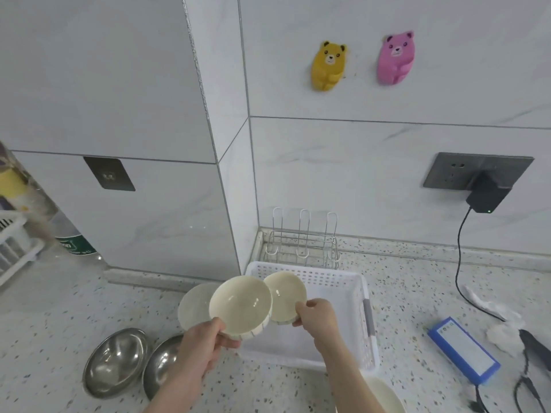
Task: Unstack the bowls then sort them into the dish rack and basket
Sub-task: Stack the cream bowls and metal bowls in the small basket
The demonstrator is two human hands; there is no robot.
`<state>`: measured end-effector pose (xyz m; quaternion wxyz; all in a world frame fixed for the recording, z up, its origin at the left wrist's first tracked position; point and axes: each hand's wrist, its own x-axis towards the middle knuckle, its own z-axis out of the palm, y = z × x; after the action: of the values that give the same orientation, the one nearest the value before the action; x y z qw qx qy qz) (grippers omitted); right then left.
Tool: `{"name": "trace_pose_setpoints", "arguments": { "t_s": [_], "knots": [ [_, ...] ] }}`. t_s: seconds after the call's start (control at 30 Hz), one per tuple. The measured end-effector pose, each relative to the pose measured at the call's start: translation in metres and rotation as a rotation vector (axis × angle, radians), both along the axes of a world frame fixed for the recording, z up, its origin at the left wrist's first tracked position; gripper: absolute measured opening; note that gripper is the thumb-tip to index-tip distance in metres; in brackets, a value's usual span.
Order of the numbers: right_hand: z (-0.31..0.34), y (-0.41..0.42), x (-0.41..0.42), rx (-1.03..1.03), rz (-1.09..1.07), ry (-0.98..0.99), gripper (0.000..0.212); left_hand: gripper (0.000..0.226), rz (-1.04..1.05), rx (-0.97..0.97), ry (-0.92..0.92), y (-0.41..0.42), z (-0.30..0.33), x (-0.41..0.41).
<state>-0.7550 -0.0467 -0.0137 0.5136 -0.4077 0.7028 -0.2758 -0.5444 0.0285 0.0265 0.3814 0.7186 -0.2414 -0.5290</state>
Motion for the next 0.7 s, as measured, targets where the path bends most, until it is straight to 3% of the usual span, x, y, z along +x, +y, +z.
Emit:
{"name": "trace_pose_setpoints", "arguments": {
  "t_s": [0.63,0.7],
  "knots": [
    [-0.020,-0.001,0.012,0.092,-0.073,-0.229,0.013,0.022,-0.073,-0.019,-0.002,-0.031,-0.005,-0.021],
    [-0.017,0.002,0.010,0.109,-0.066,-0.274,0.020,0.021,-0.074,-0.020,-0.001,-0.034,-0.004,-0.025]
  ]
}}
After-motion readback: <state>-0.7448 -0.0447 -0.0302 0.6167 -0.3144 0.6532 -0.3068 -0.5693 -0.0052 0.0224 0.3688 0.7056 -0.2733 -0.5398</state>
